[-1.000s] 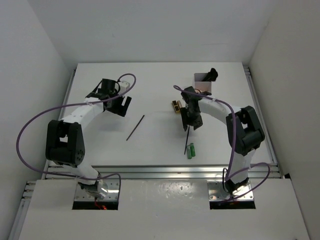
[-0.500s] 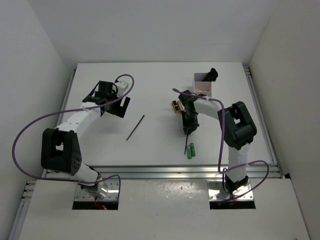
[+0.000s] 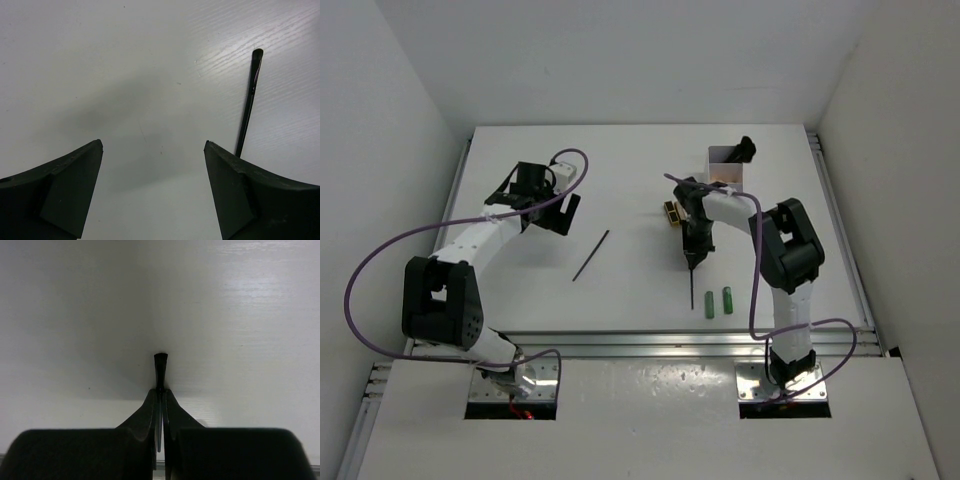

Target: Organize the makeup

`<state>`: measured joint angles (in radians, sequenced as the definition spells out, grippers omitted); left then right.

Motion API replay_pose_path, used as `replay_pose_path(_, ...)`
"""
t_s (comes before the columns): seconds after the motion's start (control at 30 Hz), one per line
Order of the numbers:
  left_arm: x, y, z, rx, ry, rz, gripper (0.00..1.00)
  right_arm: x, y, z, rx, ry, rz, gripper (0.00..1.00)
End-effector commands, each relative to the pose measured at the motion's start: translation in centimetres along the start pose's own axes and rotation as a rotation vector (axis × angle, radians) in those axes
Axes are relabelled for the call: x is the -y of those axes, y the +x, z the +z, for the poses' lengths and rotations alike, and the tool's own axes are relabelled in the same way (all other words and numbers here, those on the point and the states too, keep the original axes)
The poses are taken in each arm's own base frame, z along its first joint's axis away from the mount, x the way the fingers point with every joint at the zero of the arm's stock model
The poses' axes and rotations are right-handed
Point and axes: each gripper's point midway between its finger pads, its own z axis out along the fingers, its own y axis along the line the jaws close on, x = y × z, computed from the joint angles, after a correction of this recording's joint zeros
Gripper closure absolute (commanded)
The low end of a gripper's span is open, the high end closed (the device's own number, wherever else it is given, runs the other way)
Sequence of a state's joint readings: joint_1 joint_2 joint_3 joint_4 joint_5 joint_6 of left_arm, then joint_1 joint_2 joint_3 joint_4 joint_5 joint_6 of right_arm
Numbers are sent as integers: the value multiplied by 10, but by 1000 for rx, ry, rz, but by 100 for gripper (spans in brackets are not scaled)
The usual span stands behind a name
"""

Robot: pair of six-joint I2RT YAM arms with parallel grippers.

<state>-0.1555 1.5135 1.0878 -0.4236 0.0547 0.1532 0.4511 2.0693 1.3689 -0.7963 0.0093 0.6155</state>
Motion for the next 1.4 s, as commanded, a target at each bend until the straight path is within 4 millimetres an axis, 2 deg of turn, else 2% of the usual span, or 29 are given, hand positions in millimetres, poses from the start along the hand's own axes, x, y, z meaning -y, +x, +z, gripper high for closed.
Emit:
replay_pose_path(0.0, -6, -9, -9, 45, -28, -1, 11, -40, -43, 14, 172, -167, 54, 100)
replay_pose_path(0.07, -6, -7, -6, 36, -26, -2, 11, -54, -53, 11, 235, -257, 41, 100)
replay_pose_path(0.17, -6, -7, -6, 36, -26, -2, 11, -68, -66, -16, 345, -349, -31, 100)
replay_pose_path(0.2, -5, -5, -4, 27, -24, -2, 11, -73, -77, -43, 430, -392, -71, 100)
replay_pose_path(0.23, -5, -5, -4, 27, -24, -2, 11, -74, -82, -55, 473, -402, -108, 100)
replay_pose_path(0.27, -5, -5, -4, 27, -24, -2, 11, -78, -96, -81, 572, -435, -128, 100)
replay_pose_path(0.3, -5, -5, -4, 27, -24, -2, 11, -76, -103, -95, 626, -441, -142, 100)
replay_pose_path(0.33, -5, -5, -4, 27, -24, -2, 11, -71, -112, -118, 708, -433, -183, 100)
replay_pose_path(0.37, -5, -3, -1, 18, -22, -2, 11, -55, -138, -151, 852, -401, -149, 100)
replay_pose_path(0.4, -5, -3, -1, 18, -22, -2, 11, -47, -148, -168, 919, -374, -166, 100)
replay_pose_path(0.43, -4, -3, -1, 20, -13, -2, 11, -42, -172, -204, 1041, -372, -139, 100)
replay_pose_path(0.47, -3, -1, 2, 10, -10, -3, 11, -13, -192, -217, 1096, -323, -86, 100)
replay_pose_path(0.5, -3, -1, 2, 10, -10, -3, 11, -4, -204, -213, 1110, -292, -87, 100)
replay_pose_path(0.53, -1, 1, 5, 3, 1, -3, 11, 18, -231, -246, 1221, -260, -66, 100)
replay_pose_path(0.57, -1, 1, 5, 3, 1, -3, 11, 24, -245, -259, 1297, -233, -56, 100)
replay_pose_path(0.6, -1, 3, 7, -6, 3, -4, 11, 35, -262, -257, 1327, -193, -64, 100)
replay_pose_path(0.63, 0, 6, 10, -15, 5, -5, 11, 47, -279, -276, 1431, -175, -33, 100)
replay_pose_path(0.67, 0, 6, 10, -15, 5, -5, 11, 51, -288, -283, 1461, -168, -26, 100)
replay_pose_path(0.7, 0, 8, 13, -25, 8, -5, 11, 56, -302, -263, 1456, -154, -22, 100)
replay_pose_path(0.73, 0, 12, 16, -38, 11, 3, 11, 62, -312, -273, 1505, -148, -17, 100)
replay_pose_path(0.93, 2, 20, 24, -86, 23, 0, 11, 88, -349, -249, 1539, -85, 3, 100)
replay_pose_path(1.03, 2, 22, 30, -99, 26, 0, 11, 91, -342, -235, 1494, -88, 10, 100)
replay_pose_path(1.1, -3, 25, 32, -111, 14, -8, 11, 95, -326, -207, 1443, -81, 16, 100)
replay_pose_path(1.17, -3, 25, 32, -112, 14, 1, 11, 96, -318, -221, 1472, -80, 14, 100)
replay_pose_path(1.2, -3, 25, 32, -112, 14, 1, 11, 93, -310, -207, 1411, -82, -8, 97)
replay_pose_path(1.23, -3, 25, 32, -112, 14, 1, 11, 92, -307, -202, 1372, -90, -32, 79)
replay_pose_path(1.27, -3, 25, 32, -112, 14, 1, 11, 89, -306, -217, 1370, -89, -64, 18)
replay_pose_path(1.3, -3, 25, 32, -112, 14, 1, 11, 88, -284, -198, 1219, -91, -98, 0)
replay_pose_path(1.37, -5, 22, 31, -101, 18, -6, 11, 91, -265, -204, 1162, -65, -108, 0)
